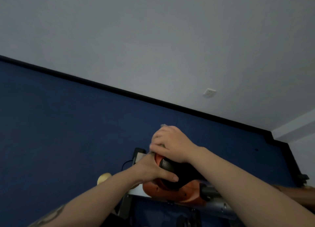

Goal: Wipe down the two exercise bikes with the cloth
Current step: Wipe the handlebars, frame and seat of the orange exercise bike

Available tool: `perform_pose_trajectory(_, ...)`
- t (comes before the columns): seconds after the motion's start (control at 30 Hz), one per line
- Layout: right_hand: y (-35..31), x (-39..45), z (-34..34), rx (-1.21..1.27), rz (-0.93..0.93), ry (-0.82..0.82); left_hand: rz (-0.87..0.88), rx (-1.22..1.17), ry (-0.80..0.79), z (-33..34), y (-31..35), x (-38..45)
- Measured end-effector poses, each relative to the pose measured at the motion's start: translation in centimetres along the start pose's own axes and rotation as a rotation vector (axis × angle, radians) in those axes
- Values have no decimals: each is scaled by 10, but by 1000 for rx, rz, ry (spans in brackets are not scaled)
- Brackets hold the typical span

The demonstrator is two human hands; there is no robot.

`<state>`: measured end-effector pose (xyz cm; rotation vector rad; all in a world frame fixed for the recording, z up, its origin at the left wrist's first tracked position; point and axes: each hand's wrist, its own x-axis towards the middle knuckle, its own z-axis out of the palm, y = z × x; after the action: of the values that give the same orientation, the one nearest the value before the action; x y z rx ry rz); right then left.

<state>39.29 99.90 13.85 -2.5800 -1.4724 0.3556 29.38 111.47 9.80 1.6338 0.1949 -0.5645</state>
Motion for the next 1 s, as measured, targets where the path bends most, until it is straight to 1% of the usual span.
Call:
perform_pose_trajectory(0.03,2,6,-2,22,44,-25,-9,-9,-29,-1,1,0)
perform_pose_trajectory(0.13,7,17,-7,138,251,-107,-27,-19,-110,-2,3,-3)
perform_pose_trajectory(0.27,5,13,-13,278,414,-76,-35,-11,-118,-1,5,-3)
perform_pose_trajectory(0.37,3,7,-8,335,515,-1,-33,-2,-109,-1,5,-6)
perform_pose_trajectory(0.47,6,1,-1,409,667,94,-27,15,-101,0,7,-9)
perform_pose_trajectory(0.57,4,-17,6,482,747,189,-16,14,-113,0,8,-9)
perform_pose_trajectory(0.6,3,-27,9,458,788,223,-7,6,-121,0,8,-8)
perform_pose_trajectory(0.67,1,-50,19,316,860,249,12,-12,-138,-2,5,-5)
perform_pose_trajectory(0.73,-3,-73,28,155,817,272,30,-17,-148,-3,4,-4)
perform_pose_trajectory(0.77,-6,-80,31,128,767,303,35,-12,-149,-3,4,-4)
perform_pose_trajectory(0.87,-15,-79,32,183,601,380,45,-33,-153,-4,3,-1)
perform_pose_trajectory(0.93,-18,-64,28,229,492,375,64,-49,-171,-4,2,1)
perform_pose_trajectory(1.0,-16,-41,21,238,404,333,65,-51,-153,-3,1,2)
